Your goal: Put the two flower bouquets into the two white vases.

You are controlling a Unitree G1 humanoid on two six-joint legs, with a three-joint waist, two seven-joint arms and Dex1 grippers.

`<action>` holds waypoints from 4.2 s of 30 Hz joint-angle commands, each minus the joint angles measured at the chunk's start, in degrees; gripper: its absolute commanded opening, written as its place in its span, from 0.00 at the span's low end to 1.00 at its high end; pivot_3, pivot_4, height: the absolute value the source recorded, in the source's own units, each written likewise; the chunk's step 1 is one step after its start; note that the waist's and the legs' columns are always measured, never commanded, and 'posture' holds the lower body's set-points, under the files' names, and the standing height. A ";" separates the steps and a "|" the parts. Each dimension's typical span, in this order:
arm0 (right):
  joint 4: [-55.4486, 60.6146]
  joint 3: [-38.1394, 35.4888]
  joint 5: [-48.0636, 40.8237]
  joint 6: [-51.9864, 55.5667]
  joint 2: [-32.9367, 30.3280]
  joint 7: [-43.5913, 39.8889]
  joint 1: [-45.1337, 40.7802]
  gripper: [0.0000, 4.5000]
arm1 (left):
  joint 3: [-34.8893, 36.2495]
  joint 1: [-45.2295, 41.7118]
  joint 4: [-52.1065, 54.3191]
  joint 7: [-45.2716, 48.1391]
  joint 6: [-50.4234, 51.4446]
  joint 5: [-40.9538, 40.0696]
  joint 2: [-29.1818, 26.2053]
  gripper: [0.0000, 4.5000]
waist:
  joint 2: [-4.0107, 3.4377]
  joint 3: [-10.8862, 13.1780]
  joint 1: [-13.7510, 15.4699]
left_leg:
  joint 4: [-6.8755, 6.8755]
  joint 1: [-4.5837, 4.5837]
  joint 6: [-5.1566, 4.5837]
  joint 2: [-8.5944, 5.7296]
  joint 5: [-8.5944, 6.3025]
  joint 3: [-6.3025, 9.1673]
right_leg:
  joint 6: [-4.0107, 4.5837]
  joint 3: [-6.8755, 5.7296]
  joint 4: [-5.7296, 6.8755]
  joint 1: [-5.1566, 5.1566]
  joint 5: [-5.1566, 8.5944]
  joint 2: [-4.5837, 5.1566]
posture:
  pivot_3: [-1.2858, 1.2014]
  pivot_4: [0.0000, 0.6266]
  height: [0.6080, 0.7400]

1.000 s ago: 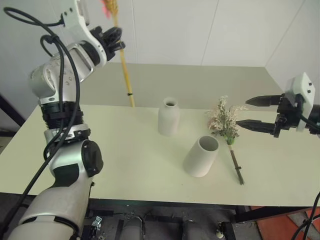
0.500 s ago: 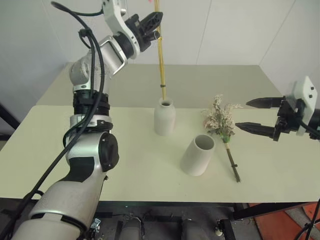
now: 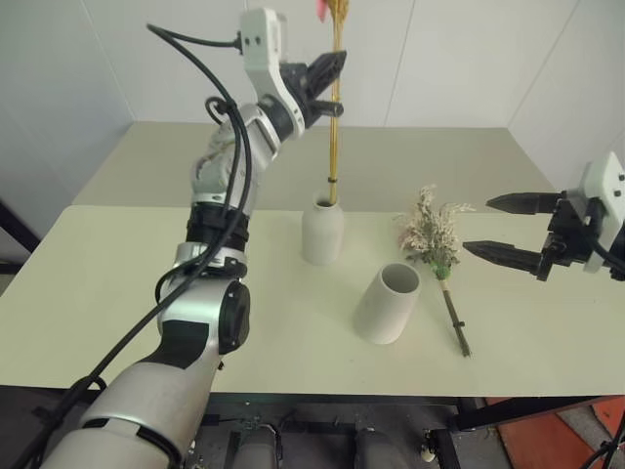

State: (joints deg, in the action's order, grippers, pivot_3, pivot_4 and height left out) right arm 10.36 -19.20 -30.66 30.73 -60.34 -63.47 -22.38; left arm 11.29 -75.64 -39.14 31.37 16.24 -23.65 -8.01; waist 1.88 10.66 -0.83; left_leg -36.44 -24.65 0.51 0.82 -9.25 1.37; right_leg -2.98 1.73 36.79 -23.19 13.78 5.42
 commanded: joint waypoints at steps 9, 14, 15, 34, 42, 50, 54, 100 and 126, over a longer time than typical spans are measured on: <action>1.92 -2.75 -1.64 0.57 -1.02 1.22 0.25 1.00 | -2.41 3.17 8.25 1.64 1.75 0.78 -1.40 0.21 | 0.00 0.00 0.02 | -0.01 0.00 0.00 0.00 0.00 0.00 | -0.01 0.00 0.00 0.00 0.01 0.00 | 0.52 0.24 1.00; 1.57 -2.46 -1.40 0.17 -1.12 1.29 0.40 1.00 | -1.89 9.03 19.22 2.34 9.68 -1.71 -5.33 0.53 | -0.01 0.00 -0.27 | -0.01 0.04 0.00 0.02 0.00 0.00 | -0.01 0.03 0.06 0.00 0.00 -0.02 | 0.52 0.24 1.00; 1.60 -2.45 -1.41 0.31 -1.14 1.36 0.52 1.00 | -1.43 12.18 23.90 2.66 13.55 -2.83 -7.81 0.61 | -0.01 0.00 -0.44 | -0.01 0.04 0.00 0.02 0.00 0.00 | 0.00 0.04 0.06 0.00 0.00 -0.03 | 0.52 0.24 1.00; -4.98 17.27 -2.07 37.07 0.65 12.93 -19.71 1.00 | 0.31 38.76 49.57 45.82 21.54 -17.87 -48.50 0.99 | -0.06 0.01 -0.32 | 0.12 0.28 0.00 0.24 0.00 -0.17 | 0.25 0.15 0.05 -0.02 0.09 -0.14 | 0.52 0.24 1.00; -15.97 34.04 6.46 44.04 3.47 14.10 -31.98 1.00 | -0.20 37.81 51.91 46.37 21.48 -18.68 -48.38 0.99 | -0.06 0.01 -0.16 | 0.15 -0.08 -0.01 0.22 0.00 -0.17 | 0.36 0.15 0.05 -0.33 0.03 -0.15 | 0.52 0.24 1.00; -22.57 43.78 12.23 44.25 4.15 11.75 -35.74 1.00 | 2.18 41.81 54.40 43.24 22.11 -19.81 -48.57 0.99 | -0.07 0.01 -0.34 | 0.15 -0.10 -0.01 0.23 0.00 -0.19 | 0.35 0.20 0.18 -0.47 0.03 -0.18 | 0.52 0.24 1.00; -26.97 47.51 14.45 43.25 5.55 9.32 -37.06 1.00 | 3.27 42.80 56.02 39.35 23.43 -20.87 -47.96 0.99 | -0.06 0.01 -0.52 | 0.14 -0.10 -0.01 0.24 0.00 -0.21 | 0.35 0.22 0.22 -0.50 0.03 -0.20 | 0.52 0.24 1.00; 0.66 -8.14 -27.08 32.75 24.54 14.92 -25.86 0.05 | 8.12 45.93 50.65 46.24 26.14 -29.52 -51.35 1.00 | -0.07 0.01 -1.61 | 0.16 -0.39 -0.03 0.31 0.01 -0.28 | 0.33 0.37 0.37 -0.89 -0.02 -0.28 | 0.52 0.24 1.00; 8.41 3.54 -24.23 17.59 21.70 5.04 -4.89 0.57 | 6.32 43.92 49.74 46.96 25.92 -28.33 -52.57 1.00 | -0.07 0.01 -1.35 | 0.14 -0.40 -0.02 0.33 0.01 -0.27 | 0.33 0.36 0.36 -0.88 -0.02 -0.31 | 0.52 0.24 1.00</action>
State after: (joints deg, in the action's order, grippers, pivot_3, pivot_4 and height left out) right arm 15.94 -14.45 -54.15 50.40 -37.38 -56.39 -27.34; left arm 16.93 -30.70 10.38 77.79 42.61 -51.96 -59.36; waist 1.81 10.68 -2.19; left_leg -36.30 -25.05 0.49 1.14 -9.24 1.10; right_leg -2.65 2.09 37.15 -24.08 13.77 5.12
